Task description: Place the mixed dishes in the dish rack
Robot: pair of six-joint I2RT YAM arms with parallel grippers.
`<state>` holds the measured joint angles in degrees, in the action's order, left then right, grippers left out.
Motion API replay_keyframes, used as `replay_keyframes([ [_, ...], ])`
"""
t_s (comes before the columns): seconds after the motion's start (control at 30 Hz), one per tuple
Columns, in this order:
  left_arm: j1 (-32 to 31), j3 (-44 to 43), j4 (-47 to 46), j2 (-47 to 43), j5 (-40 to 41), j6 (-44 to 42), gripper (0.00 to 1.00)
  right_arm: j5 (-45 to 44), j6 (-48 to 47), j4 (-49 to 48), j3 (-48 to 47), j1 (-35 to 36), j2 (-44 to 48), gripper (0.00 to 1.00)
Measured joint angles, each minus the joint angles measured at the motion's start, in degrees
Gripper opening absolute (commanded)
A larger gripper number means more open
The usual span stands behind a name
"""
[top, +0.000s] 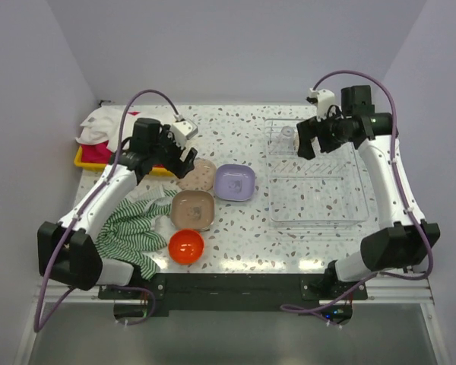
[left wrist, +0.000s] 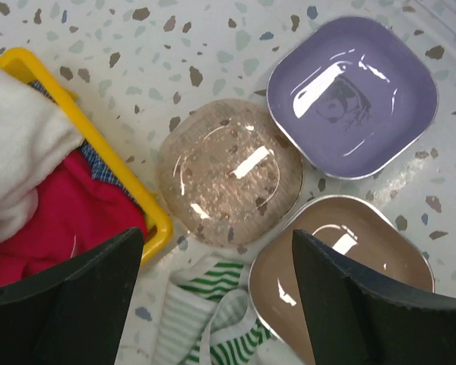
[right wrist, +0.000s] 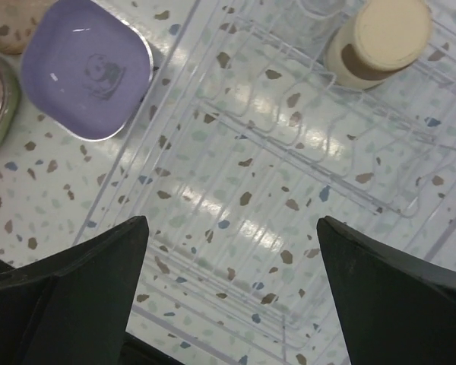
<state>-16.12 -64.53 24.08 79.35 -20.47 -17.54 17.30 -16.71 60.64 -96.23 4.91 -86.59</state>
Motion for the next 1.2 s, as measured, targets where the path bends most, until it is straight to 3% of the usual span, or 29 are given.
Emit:
replay_keyframes([
  [0.1, 0.6, 0.9, 6.5, -5.6, 4.5, -3.1, 0.80, 3.5, 0.5, -1.2, 3.7, 2.8, 3.9, 0.94],
  [0.2, 4.8, 2.5, 13.0, -9.2, 9.8, -6.3, 0.69, 6.2, 1.7, -2.4, 5.4, 5.9, 4.4, 0.94],
  [0.43, 30.4, 5.7, 28.9, -10.4, 21.0, -16.9, 0.65, 10.3, 7.5, -5.0, 8.6, 8.0, 4.2, 0.93],
  [0.6, 40.2, 7.1, 33.9, -13.2, 26.1, -21.5, 0.56, 11.3, 9.5, -7.1, 8.5, 9.3, 4.2, 0.93],
  [0.9, 48.4, 15.0, 36.7, -13.2, 28.6, -25.8, 0.47, 11.8, 10.5, -7.5, 4.0, 9.7, 1.9, 0.94],
  [1.2, 50.2, 20.8, 34.4, -11.3, 28.6, -27.5, 0.40, 11.6, 10.6, -7.5, 3.9, 9.7, 1.9, 0.94],
])
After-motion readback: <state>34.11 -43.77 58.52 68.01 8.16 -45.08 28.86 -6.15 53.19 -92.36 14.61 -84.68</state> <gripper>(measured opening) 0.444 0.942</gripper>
